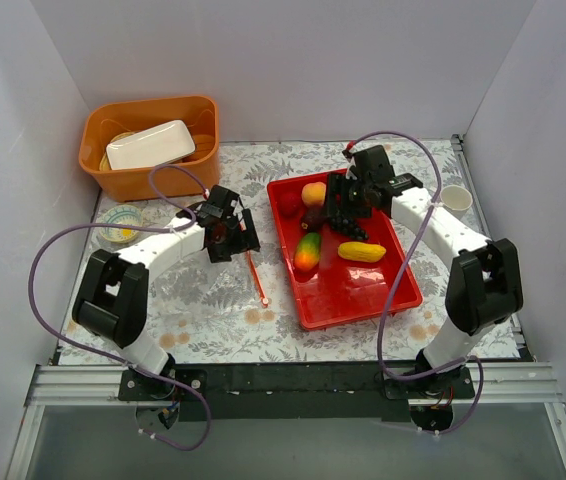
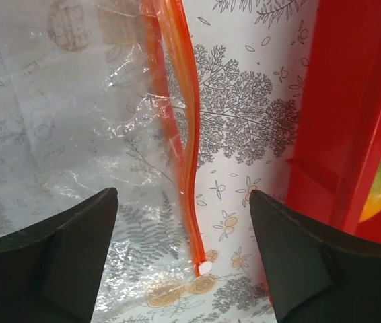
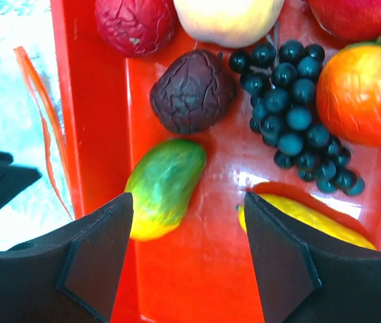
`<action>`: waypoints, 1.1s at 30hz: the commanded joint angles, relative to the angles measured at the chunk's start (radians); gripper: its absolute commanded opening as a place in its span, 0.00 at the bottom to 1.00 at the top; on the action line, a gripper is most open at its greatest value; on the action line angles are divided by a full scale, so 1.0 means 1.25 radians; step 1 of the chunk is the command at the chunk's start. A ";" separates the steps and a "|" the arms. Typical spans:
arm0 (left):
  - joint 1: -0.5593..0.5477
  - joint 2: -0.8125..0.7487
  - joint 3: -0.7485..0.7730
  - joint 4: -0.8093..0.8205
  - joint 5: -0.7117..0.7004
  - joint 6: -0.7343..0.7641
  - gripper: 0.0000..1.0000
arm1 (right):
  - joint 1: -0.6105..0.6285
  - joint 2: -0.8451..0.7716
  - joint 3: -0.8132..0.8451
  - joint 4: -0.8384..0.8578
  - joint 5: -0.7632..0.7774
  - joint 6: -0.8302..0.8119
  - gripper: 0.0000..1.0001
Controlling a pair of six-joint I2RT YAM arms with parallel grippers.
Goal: Place the food in the zip-top bag and seal the zipper
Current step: Pick up the zipper food storage bag at the center of the board.
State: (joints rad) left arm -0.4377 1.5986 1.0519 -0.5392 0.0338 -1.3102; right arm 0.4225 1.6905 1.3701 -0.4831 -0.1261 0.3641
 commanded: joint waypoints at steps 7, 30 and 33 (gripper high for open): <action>-0.054 0.011 0.043 -0.053 -0.097 -0.021 0.56 | 0.009 -0.133 -0.043 -0.017 0.017 0.013 0.74; -0.090 0.070 0.052 -0.048 -0.144 -0.062 0.32 | 0.022 -0.193 -0.068 -0.026 -0.002 0.029 0.74; -0.090 0.075 0.056 -0.051 -0.142 -0.058 0.20 | 0.025 -0.193 -0.071 -0.027 -0.011 0.029 0.74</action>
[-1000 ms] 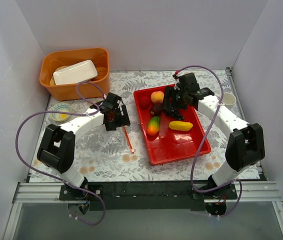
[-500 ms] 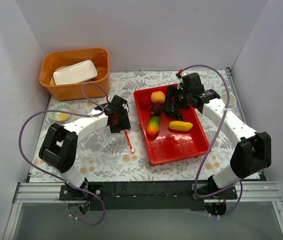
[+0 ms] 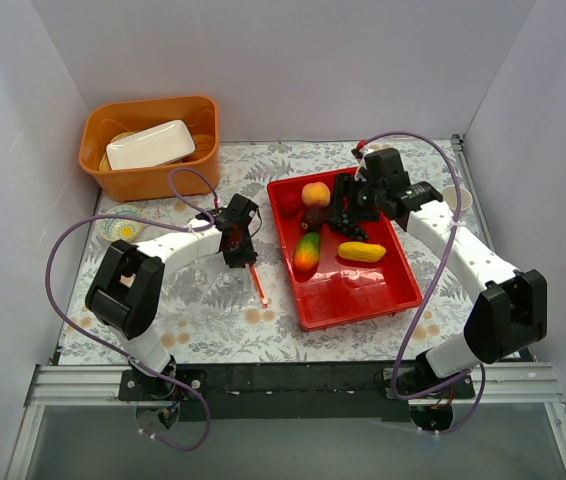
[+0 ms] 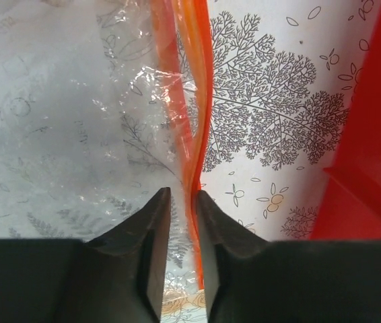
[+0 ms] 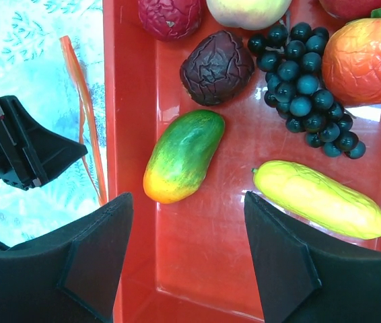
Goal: Place the food in the zip-top bag and seal the zipper
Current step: Pick up the zipper food storage bag at the center of the board.
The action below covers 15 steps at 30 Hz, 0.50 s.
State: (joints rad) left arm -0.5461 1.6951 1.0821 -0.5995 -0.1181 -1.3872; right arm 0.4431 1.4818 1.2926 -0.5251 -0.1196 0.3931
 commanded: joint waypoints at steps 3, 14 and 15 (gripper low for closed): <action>-0.004 -0.009 0.029 -0.006 -0.023 0.004 0.10 | 0.015 -0.029 -0.016 0.009 -0.021 0.007 0.74; -0.004 -0.066 0.039 -0.031 -0.018 0.027 0.00 | 0.037 -0.031 -0.030 0.037 -0.063 0.027 0.74; -0.004 -0.099 0.038 -0.031 -0.020 0.029 0.00 | 0.042 -0.031 -0.033 0.041 -0.071 0.028 0.74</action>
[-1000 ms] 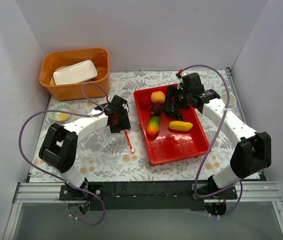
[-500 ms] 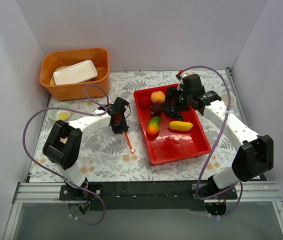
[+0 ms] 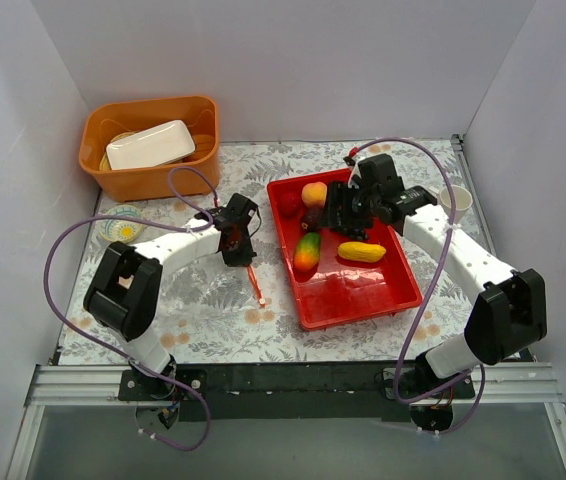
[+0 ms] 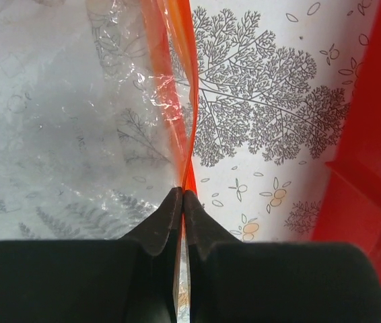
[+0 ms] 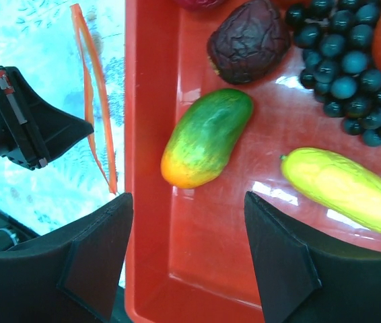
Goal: Place the food in the zip-top bag and seal the zipper
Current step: Pick up the zipper food storage bag at the center of the board, then open the zipper of the food storage bag at the center of the board.
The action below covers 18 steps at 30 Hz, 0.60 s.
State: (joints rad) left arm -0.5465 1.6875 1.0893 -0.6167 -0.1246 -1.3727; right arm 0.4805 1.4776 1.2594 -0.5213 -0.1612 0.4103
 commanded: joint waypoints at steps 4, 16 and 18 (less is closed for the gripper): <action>-0.003 -0.183 0.008 0.012 -0.006 0.023 0.00 | 0.022 -0.025 -0.031 0.109 -0.103 0.041 0.74; -0.003 -0.341 -0.015 0.017 0.073 0.031 0.00 | 0.103 0.061 -0.017 0.261 -0.248 0.088 0.73; -0.003 -0.351 -0.025 0.024 0.085 0.033 0.00 | 0.120 0.079 -0.011 0.288 -0.256 0.098 0.73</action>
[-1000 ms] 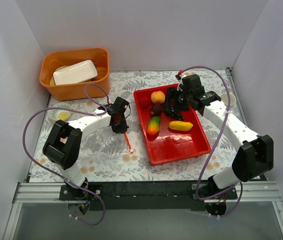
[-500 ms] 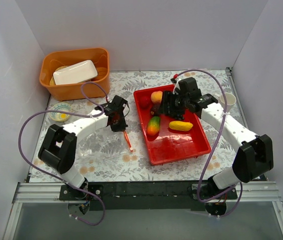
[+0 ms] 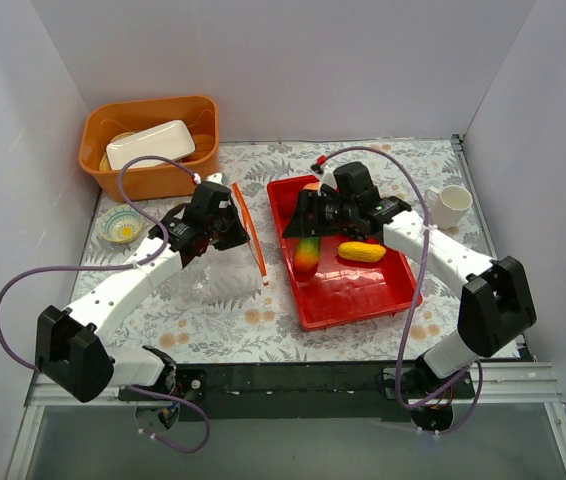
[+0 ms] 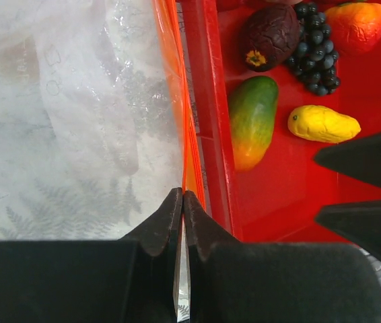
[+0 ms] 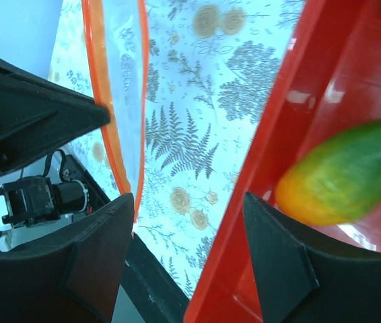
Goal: Place the food in the zip-top bag and seal the zipper
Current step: Open the zipper of the food storage bag at the center of the board.
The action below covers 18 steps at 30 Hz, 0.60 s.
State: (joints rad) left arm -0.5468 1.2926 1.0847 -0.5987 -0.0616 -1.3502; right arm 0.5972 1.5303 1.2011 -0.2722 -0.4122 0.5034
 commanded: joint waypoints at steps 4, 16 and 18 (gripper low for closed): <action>-0.003 -0.054 -0.033 0.024 0.048 0.019 0.00 | 0.047 0.095 0.074 0.104 -0.053 0.033 0.70; -0.003 -0.063 -0.032 0.015 0.087 0.022 0.00 | 0.071 0.203 0.167 0.120 -0.063 0.038 0.65; -0.003 -0.067 -0.033 0.016 0.086 0.020 0.00 | 0.071 0.216 0.182 0.120 -0.073 0.040 0.63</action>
State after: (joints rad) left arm -0.5472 1.2572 1.0519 -0.5896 0.0284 -1.3323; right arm 0.6807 1.7721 1.3655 -0.1600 -0.4751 0.5507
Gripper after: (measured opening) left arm 0.012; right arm 0.643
